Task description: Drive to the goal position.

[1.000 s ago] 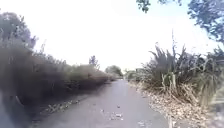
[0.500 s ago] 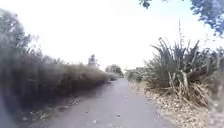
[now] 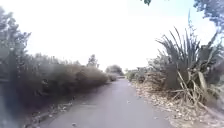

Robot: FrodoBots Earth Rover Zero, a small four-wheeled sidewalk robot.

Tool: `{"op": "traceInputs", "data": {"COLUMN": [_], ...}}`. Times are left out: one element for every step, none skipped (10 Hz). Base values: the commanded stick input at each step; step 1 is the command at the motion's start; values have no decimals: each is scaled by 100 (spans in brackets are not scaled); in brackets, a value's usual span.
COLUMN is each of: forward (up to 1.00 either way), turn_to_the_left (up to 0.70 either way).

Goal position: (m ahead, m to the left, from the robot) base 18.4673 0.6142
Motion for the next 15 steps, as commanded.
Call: {"op": "traceInputs", "data": {"forward": [85,85,85,85,85,85,85,85,85,85,85,85,85,85,85], "turn_to_the_left": [0,0,0,0,0,0,0,0,0,2,1,0,0,0,0]}}
